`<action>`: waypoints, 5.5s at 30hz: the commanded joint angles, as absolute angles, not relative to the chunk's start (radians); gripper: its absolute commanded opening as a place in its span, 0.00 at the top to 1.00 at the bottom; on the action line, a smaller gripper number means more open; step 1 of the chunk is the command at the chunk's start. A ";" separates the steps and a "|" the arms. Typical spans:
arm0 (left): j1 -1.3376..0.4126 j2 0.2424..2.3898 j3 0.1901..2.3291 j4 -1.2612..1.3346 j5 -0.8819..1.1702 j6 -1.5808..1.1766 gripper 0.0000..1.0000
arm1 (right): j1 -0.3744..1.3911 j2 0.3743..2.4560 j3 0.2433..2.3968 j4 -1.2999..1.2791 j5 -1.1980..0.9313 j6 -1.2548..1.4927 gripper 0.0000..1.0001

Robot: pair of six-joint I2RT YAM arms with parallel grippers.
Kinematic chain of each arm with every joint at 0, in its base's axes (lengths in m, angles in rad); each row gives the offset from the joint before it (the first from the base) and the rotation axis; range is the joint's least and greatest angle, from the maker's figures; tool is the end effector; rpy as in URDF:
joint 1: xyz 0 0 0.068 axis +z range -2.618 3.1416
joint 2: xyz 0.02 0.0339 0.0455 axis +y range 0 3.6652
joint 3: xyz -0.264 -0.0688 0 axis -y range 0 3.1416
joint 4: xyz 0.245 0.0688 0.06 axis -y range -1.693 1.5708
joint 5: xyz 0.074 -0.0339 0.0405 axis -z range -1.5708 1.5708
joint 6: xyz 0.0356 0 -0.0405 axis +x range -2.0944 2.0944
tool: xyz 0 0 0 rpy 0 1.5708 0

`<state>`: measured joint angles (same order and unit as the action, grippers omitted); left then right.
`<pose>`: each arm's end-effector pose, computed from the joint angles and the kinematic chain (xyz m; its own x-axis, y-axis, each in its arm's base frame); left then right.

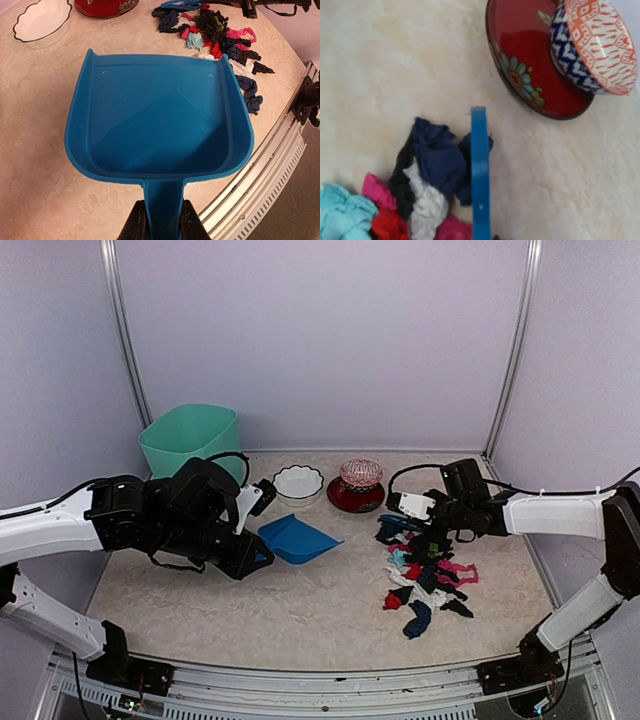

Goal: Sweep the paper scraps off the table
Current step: Sweep the paper scraps at the center of the board, then sweep the paper scraps into the dustpan, then dump the paper scraps in the dustpan into the trash bin.

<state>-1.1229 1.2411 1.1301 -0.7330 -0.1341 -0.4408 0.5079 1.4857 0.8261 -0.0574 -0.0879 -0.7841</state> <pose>0.1157 -0.2298 0.3141 -0.6574 0.3919 -0.6436 0.6350 0.7480 -0.1931 0.2697 0.1537 0.2019 -0.0236 -0.8182 -0.5744 -0.7894 0.3678 -0.4915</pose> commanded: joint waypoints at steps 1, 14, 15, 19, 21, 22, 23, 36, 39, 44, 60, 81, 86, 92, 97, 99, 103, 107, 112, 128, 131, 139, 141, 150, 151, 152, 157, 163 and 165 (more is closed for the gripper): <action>-1.132 1.269 1.132 -0.695 -0.115 -0.408 1.00 | 0.525 1.372 0.812 -0.046 0.008 -0.706 1.00; -1.221 1.408 1.121 -0.628 -0.162 -0.294 1.00 | 0.525 1.205 0.877 -0.249 0.467 -0.206 1.00; -1.227 1.421 1.120 -0.622 -0.165 -0.283 1.00 | 0.524 1.204 0.876 -0.277 0.502 -0.161 1.00; -1.250 1.472 1.116 -0.594 -0.179 -0.236 1.00 | 0.521 1.233 0.895 -0.387 0.595 0.042 1.00; -1.258 1.493 1.110 -0.580 -0.177 -0.220 1.00 | 0.512 1.269 0.922 -0.462 0.588 0.121 1.00; -1.260 1.499 1.106 -0.570 -0.176 -0.214 1.00 | 0.509 1.290 0.933 -0.490 0.580 0.150 1.00; -1.262 1.505 1.100 -0.561 -0.174 -0.209 1.00 | 0.508 1.310 0.941 -0.514 0.577 0.173 1.00; -1.288 1.508 1.029 -0.508 -0.147 -0.166 1.00 | 0.506 1.471 0.934 -0.555 0.499 0.219 1.00; -1.291 1.524 1.023 -0.502 -0.140 -0.158 1.00 | 0.506 1.491 0.939 -0.556 0.481 0.219 1.00; -1.291 1.569 1.024 -0.478 -0.130 -0.137 1.00 | 0.508 1.510 0.940 -0.561 0.448 0.216 1.00; -1.276 1.770 1.146 -0.428 -0.072 -0.074 1.00 | 0.606 1.506 0.913 -0.595 0.373 0.264 1.00; -1.190 2.010 1.339 -0.432 -0.065 -0.091 1.00 | 0.789 1.459 0.895 -0.660 0.297 0.355 1.00; -1.152 2.036 1.357 -0.430 -0.051 -0.125 1.00 | 0.836 1.448 0.895 -0.658 0.282 0.355 1.00; -1.123 2.046 1.352 -0.415 -0.031 -0.140 1.00 | 0.896 1.457 0.913 -0.636 0.255 0.331 1.00; -1.118 2.049 1.345 -0.404 -0.035 -0.142 1.00 | 0.943 1.478 0.947 -0.635 0.265 0.316 1.00; -1.114 2.048 1.340 -0.396 -0.036 -0.146 1.00 | 0.961 1.485 0.963 -0.630 0.267 0.306 1.00; -1.106 2.041 1.326 -0.384 -0.037 -0.156 1.00 | 0.995 1.489 0.994 -0.625 0.276 0.286 1.00; -1.101 2.025 1.302 -0.366 -0.047 -0.162 1.00 | 1.006 1.486 1.017 -0.652 0.301 0.289 1.00; -1.101 1.988 1.247 -0.311 -0.058 -0.166 1.00 | 1.006 1.473 1.043 -0.700 0.372 0.323 1.00; -1.103 1.901 1.099 -0.067 -0.052 -0.159 1.00 | 0.944 1.241 1.004 -0.724 0.490 0.480 1.00; -1.103 1.872 1.076 -0.034 -0.057 -0.160 1.00 | 0.902 1.186 0.973 -0.709 0.474 0.498 1.00; -1.103 1.816 1.033 0.011 -0.087 -0.173 1.00 | 0.851 1.093 0.911 -0.666 0.451 0.509 1.00; -1.103 1.798 1.021 0.021 -0.094 -0.178 1.00 | 0.842 1.078 0.895 -0.652 0.447 0.512 1.00; -1.103 1.685 0.956 0.051 -0.144 -0.188 1.00 | 0.820 1.041 0.870 -0.629 0.451 0.524 1.00; -1.102 1.669 0.947 0.058 -0.149 -0.189 1.00 | 0.820 1.038 0.869 -0.627 0.454 0.527 1.00; -1.103 1.655 0.938 0.062 -0.155 -0.189 1.00 | 0.821 1.033 0.867 -0.626 0.457 0.530 1.00; -1.103 1.597 0.913 0.060 -0.187 -0.190 1.00 | 0.816 1.006 0.853 -0.618 0.476 0.546 1.00; -1.103 1.522 0.895 0.032 -0.233 -0.183 1.00 | 0.815 0.994 0.838 -0.599 0.476 0.554 1.00; -1.101 1.499 0.900 0.008 -0.260 -0.180 1.00 | 0.815 0.993 0.834 -0.589 0.476 0.554 1.00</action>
